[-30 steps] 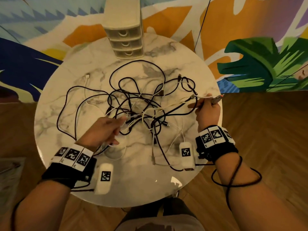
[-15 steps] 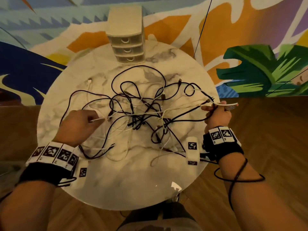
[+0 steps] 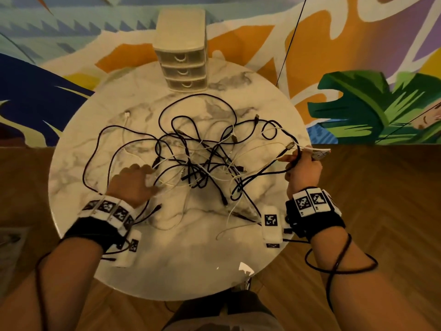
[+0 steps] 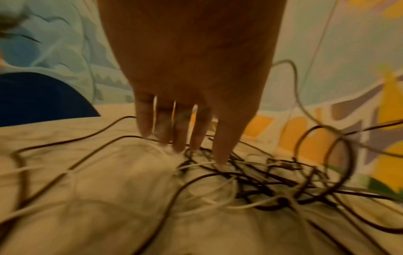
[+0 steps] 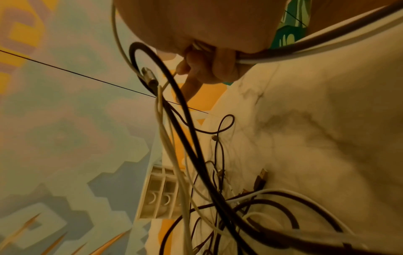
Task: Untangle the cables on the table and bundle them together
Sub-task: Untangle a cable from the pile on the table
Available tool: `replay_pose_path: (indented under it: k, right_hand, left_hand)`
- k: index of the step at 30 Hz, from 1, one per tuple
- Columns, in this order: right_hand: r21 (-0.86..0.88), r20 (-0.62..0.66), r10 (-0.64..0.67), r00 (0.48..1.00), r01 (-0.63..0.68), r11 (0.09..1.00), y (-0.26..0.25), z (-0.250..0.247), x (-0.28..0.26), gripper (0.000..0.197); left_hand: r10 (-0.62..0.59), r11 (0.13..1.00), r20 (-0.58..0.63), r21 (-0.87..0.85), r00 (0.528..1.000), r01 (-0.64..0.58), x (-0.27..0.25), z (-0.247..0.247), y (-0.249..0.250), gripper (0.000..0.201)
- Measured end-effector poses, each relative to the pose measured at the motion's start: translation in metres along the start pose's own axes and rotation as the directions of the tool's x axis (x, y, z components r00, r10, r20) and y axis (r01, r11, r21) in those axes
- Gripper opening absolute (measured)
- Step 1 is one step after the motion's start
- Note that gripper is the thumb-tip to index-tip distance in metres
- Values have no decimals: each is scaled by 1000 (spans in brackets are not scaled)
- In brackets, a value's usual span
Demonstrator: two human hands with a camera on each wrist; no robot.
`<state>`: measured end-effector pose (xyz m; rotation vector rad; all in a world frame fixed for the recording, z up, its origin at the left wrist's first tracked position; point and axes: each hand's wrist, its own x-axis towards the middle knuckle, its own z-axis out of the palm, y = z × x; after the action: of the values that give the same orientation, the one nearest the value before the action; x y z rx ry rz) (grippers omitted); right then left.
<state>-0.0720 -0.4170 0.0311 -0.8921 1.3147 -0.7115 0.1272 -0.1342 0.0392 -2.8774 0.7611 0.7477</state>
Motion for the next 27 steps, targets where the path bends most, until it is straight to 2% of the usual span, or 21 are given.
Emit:
replay_pose_path:
  k: [1,2,4,5,6,8,9,10,11,12,13,14,15,18,19,20,22,23,24,26,27]
  right_hand:
    - [-1,6,0,1000,0,1000,-1,-1,-2,64]
    - [4,9,-4,1000,3,1000,-3,-2,-3,60]
    - [0,12,-18,1000,18,1000,-5,-6,-5,52]
    - [-11,19,-29,999,29,1000,-5,-7,-6,51]
    - [-21,25,-36,999,37,999,-4,-8,-6,50]
    - [-19,40,-36,999,37,999,-4,-8,-9,48]
    - [-10,45,-32,998,32,999,-4,-7,-10,47]
    - [-1,48,-28,998,28,1000,-4,-6,-12,46]
    - [2,49,-28,998,28,1000,-4,-6,-13,46]
    - [1,53,-29,998,29,1000,-4,-5,-14,47]
    - [-2,57,-32,998,32,999,-4,-4,-15,48]
    - [-4,59,-34,998,34,999,-4,-4,-17,49]
    - [-4,58,-38,998,38,999,-4,-5,-17,49]
    - [5,47,-25,999,25,1000,-5,-7,-17,52]
    - [4,52,-16,998,16,1000,-5,-8,-17,55]
    - [0,63,-10,998,10,1000,-6,-8,-17,60]
    - [-11,80,-8,997,9,1000,-5,-10,-16,63]
    - [-12,80,-9,997,10,1000,-5,-12,-15,58]
    - [-6,79,-10,997,10,1000,-5,-12,-16,50]
    - [10,72,-2,997,2,1000,-5,-12,-16,44]
    - [17,68,5,998,-6,1000,-5,-12,-15,42]
  left_hand:
    - [15,999,41,49,999,-17,-3,2,9,60]
    - [32,997,25,67,999,-34,-7,0,17,69]
    - [109,994,-116,11,987,-108,-20,-11,38,73]
    - [172,982,-240,-33,955,-185,-29,-19,49,70]
    - [245,954,-389,-67,888,-293,-38,-24,62,65]
    - [395,842,-641,-35,658,-539,-57,-29,91,47]
    - [479,776,-675,27,560,-631,-64,-26,107,38]
    - [565,717,-644,75,516,-693,-69,-17,121,29]
    - [627,691,-569,90,532,-717,-70,-4,132,25]
    - [636,709,-480,54,605,-703,-66,10,139,24]
    - [592,754,-403,-29,698,-656,-59,22,142,26]
    - [536,791,-349,-111,769,-601,-51,31,142,25]
    - [506,798,-333,-169,795,-579,-43,38,143,23]
    - [484,778,-314,-273,817,-566,-35,43,150,16]
    - [443,766,-292,-367,848,-527,-35,42,151,13]
    - [393,732,-250,-498,885,-466,-35,39,153,12]
    - [309,559,-126,-778,943,-287,-38,29,155,10]
    - [303,464,-66,-861,951,-208,-40,22,156,9]
    - [322,405,-36,-898,946,-172,-43,16,157,7]
    - [367,399,-53,-893,929,-209,-46,6,157,4]
    - [393,422,-82,-869,916,-258,-47,2,156,11]
